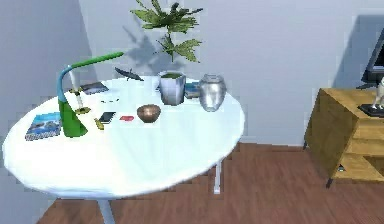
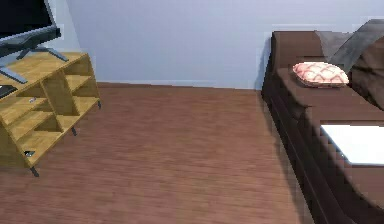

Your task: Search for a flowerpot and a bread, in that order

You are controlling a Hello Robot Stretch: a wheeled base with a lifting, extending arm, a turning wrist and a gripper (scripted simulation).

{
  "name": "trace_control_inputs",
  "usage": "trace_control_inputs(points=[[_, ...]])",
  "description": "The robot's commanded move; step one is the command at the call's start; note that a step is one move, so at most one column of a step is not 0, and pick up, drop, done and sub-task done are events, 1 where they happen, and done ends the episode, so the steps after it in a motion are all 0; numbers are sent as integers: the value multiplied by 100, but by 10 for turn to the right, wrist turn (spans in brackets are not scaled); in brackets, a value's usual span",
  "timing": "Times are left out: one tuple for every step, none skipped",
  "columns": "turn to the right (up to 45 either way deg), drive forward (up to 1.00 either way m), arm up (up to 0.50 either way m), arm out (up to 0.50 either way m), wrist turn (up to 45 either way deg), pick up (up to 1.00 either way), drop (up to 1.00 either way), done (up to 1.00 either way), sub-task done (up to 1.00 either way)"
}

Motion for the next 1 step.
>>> trace_control_inputs(points=[[-450,0,0,0,0,0,0,0,0]])
